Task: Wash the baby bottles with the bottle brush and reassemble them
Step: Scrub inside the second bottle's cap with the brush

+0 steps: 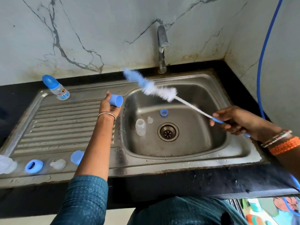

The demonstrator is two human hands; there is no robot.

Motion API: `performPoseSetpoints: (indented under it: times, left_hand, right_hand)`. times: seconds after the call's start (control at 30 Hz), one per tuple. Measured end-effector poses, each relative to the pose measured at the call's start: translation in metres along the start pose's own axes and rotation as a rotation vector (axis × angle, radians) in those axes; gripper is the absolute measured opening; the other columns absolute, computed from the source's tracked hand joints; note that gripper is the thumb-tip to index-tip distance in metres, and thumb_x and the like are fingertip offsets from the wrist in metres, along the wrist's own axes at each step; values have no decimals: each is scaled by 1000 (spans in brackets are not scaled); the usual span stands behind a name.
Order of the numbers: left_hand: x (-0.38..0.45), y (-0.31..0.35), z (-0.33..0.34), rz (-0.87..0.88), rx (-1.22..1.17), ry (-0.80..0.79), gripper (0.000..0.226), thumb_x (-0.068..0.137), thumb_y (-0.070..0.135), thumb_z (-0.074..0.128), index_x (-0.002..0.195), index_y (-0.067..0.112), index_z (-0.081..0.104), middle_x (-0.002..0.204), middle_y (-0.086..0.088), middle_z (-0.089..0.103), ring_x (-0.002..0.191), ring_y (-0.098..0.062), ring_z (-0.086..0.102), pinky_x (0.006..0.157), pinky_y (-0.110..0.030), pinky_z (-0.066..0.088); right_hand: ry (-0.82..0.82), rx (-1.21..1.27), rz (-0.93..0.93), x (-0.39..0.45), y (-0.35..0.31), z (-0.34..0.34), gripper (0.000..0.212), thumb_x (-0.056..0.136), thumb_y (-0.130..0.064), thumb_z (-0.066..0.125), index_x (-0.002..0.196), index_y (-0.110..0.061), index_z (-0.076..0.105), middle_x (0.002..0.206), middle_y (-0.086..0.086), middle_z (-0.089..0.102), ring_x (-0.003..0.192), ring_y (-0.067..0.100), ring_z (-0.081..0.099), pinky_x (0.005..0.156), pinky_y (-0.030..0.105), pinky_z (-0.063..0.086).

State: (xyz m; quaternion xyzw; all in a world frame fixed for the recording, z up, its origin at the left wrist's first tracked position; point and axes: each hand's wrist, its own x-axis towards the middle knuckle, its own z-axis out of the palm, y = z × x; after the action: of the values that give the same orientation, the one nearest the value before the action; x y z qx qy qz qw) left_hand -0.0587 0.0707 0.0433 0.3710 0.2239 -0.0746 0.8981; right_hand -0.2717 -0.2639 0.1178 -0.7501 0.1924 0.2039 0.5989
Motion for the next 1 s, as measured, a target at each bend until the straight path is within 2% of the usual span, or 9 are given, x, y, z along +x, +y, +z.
performPoseSetpoints:
  times: [0.1,0.17,0.27,0.37,0.5,0.63,0.8,0.9,1.0]
  left_hand:
    - [-14,-18,16,-18,406,-122,19,97,17,50,80,11,53,65,-4,66,57,-10,64,61,-26,54]
    - [-25,-48,28,89,1134,-309,15,90,22,63,78,14,58,76,-5,61,54,-6,62,49,-18,50]
    - [-43,-109,38,183,2097,-753,35,76,37,76,101,14,66,98,-5,64,88,-20,61,63,-23,46]
    - [-55,-166,32,151,2630,-973,51,84,29,69,128,10,53,133,-8,54,120,-24,53,89,-32,45]
    - [-43,-208,7,-29,2816,-881,44,101,15,35,145,6,33,152,-8,33,138,-28,33,107,-39,36]
    - [-42,-208,-2,102,2805,-1130,43,103,16,21,140,3,38,140,-16,47,126,-33,48,105,-37,38]
    - [-30,-206,-19,48,2803,-1065,43,97,21,47,138,12,35,140,-14,45,124,-33,49,94,-38,41]
    - [-35,-203,4,224,2741,-1071,59,94,36,51,143,13,28,145,-13,37,129,-31,43,97,-40,39]
    - [-39,-202,52,420,2405,-1146,50,95,31,49,138,9,34,136,-16,42,121,-34,47,93,-35,40]
  right_hand:
    - [168,93,-69,-2,11,-16,31,99,-17,39,84,-3,62,47,0,34,28,4,19,32,8,15]
    - [269,71,-98,4,13,-18,31,100,-18,41,82,-5,64,48,1,36,28,4,21,32,8,17]
    - [348,20,-103,16,16,-13,31,100,-20,45,81,-6,67,52,6,41,28,4,24,33,10,18]
    - [331,-19,-94,25,23,-9,30,98,-21,49,84,-4,69,51,6,46,29,5,27,33,12,21]
    - [371,-59,-113,33,35,-12,24,96,-19,54,85,-5,71,52,5,55,32,5,31,34,14,24]
    - [511,-95,-192,36,51,-16,12,91,-18,63,87,-15,73,60,1,63,38,0,43,42,8,35]
    - [651,7,-234,43,76,-10,24,85,-11,70,103,-26,70,88,-4,71,78,-3,63,80,12,48]
    - [832,-91,-228,40,83,-9,21,87,-13,69,105,-21,73,94,-6,69,91,5,64,77,5,44]
    - [1057,-136,-158,38,88,-13,21,90,-14,63,109,-15,72,99,3,72,95,17,65,79,19,43]
